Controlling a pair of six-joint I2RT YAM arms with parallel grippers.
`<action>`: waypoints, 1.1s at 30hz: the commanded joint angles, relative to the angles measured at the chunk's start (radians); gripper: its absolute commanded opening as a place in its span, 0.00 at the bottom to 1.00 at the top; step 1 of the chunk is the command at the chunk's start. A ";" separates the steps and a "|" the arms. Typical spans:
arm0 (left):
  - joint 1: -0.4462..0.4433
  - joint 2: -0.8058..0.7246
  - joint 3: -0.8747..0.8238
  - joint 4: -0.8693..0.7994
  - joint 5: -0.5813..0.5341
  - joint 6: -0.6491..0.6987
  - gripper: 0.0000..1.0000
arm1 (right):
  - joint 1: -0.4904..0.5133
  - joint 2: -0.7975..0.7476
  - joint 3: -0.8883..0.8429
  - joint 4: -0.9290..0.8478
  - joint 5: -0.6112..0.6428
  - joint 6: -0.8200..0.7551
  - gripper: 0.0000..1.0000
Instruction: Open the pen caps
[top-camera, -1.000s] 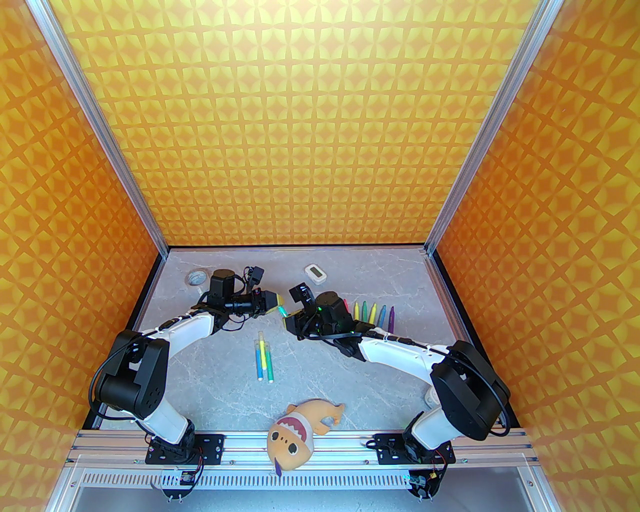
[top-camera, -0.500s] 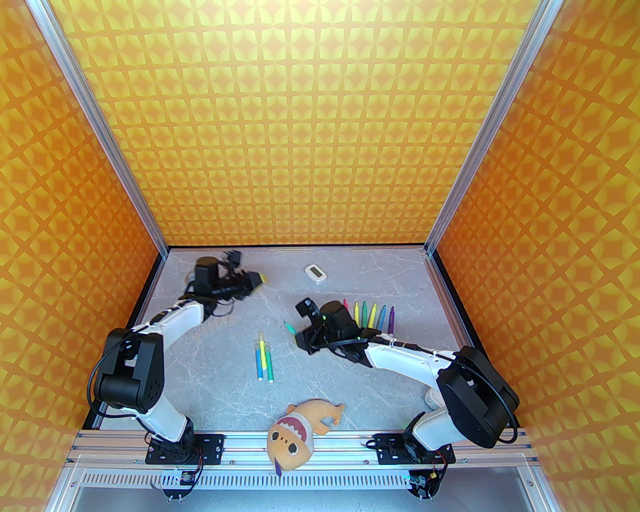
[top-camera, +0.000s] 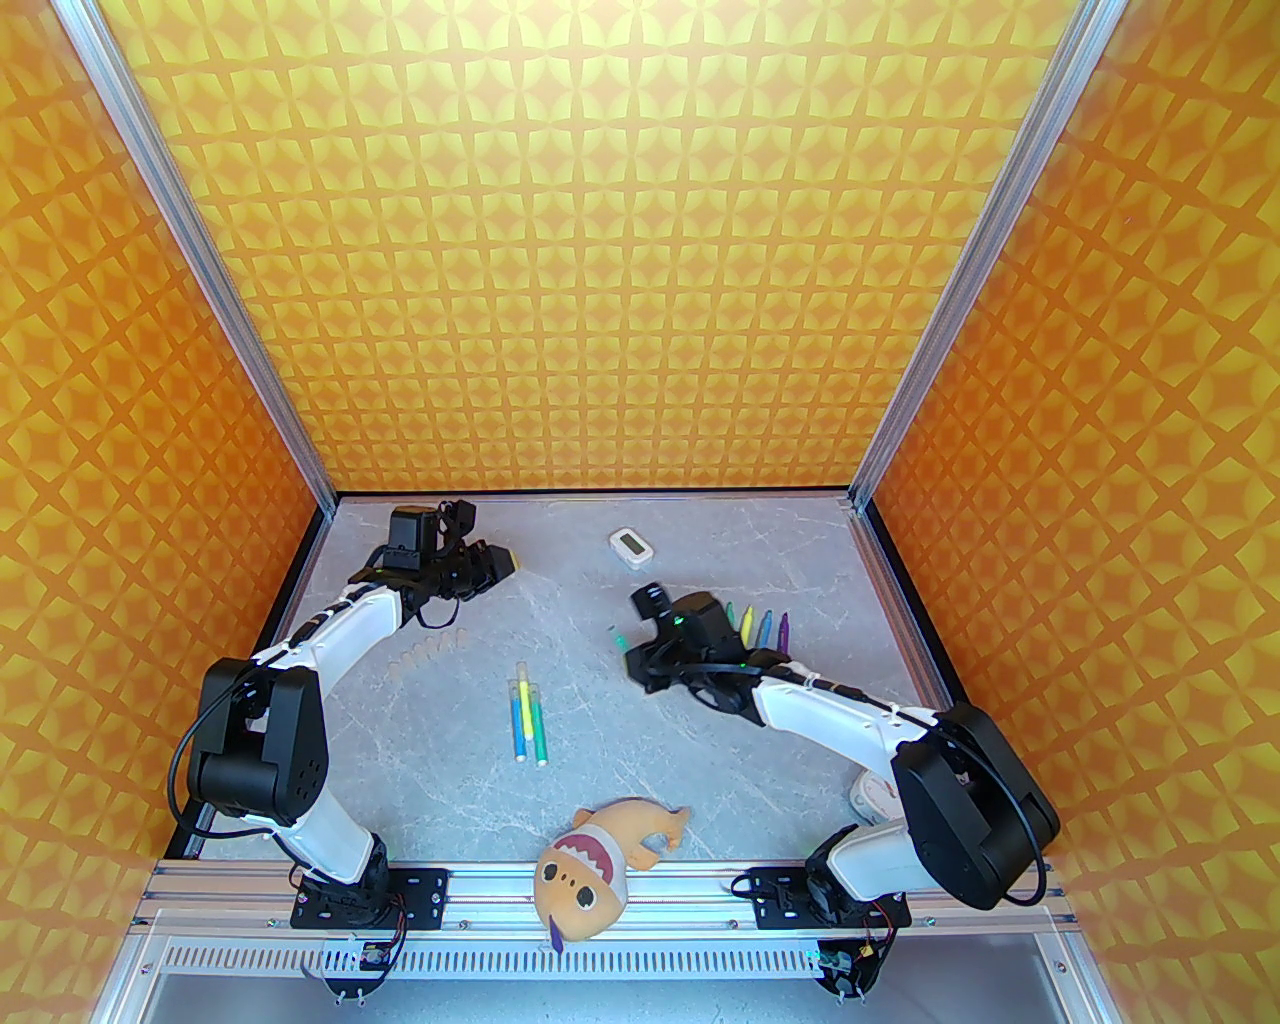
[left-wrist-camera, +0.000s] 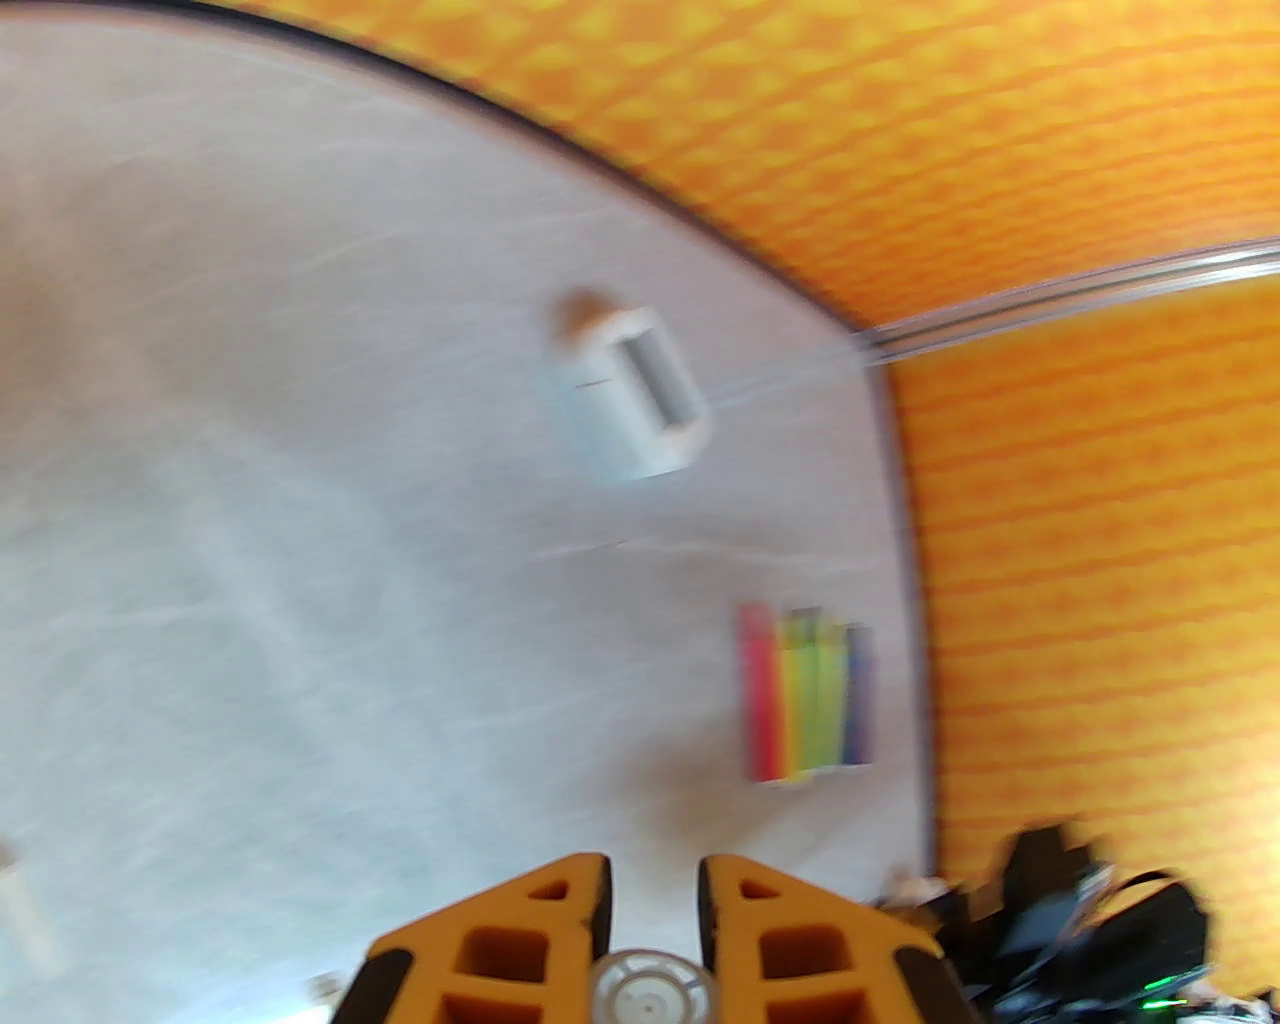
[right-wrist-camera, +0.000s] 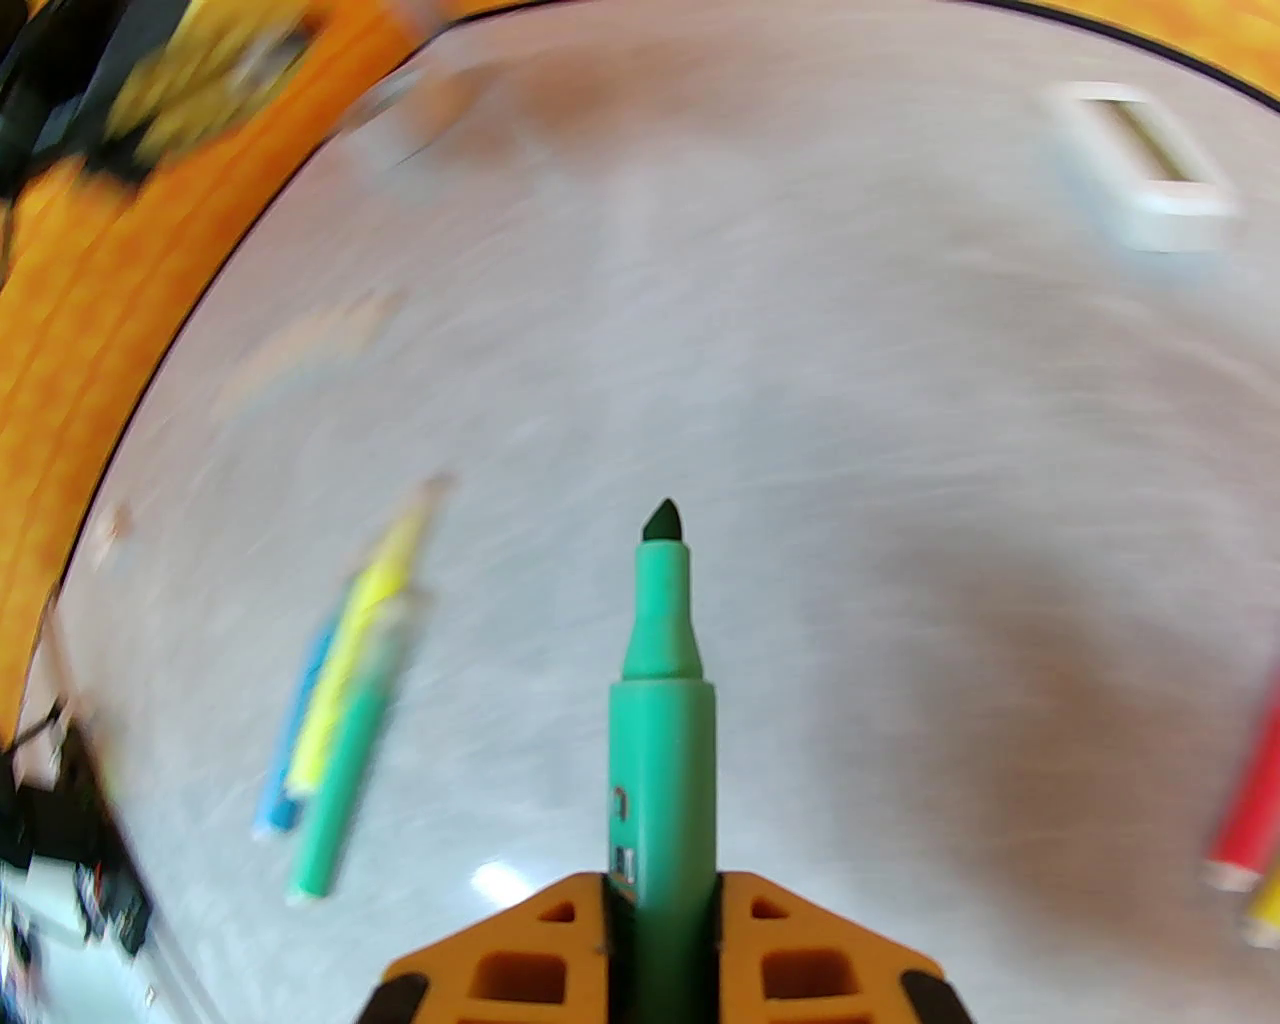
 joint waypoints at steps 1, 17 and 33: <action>-0.002 0.033 0.044 -0.246 -0.201 0.149 0.00 | -0.055 -0.036 -0.003 -0.052 0.126 0.027 0.00; -0.004 0.128 0.097 -0.376 -0.398 0.210 0.00 | -0.409 -0.063 0.013 -0.220 0.416 0.073 0.00; -0.005 0.177 0.109 -0.394 -0.460 0.224 0.00 | -0.583 0.174 0.125 -0.291 0.448 0.041 0.00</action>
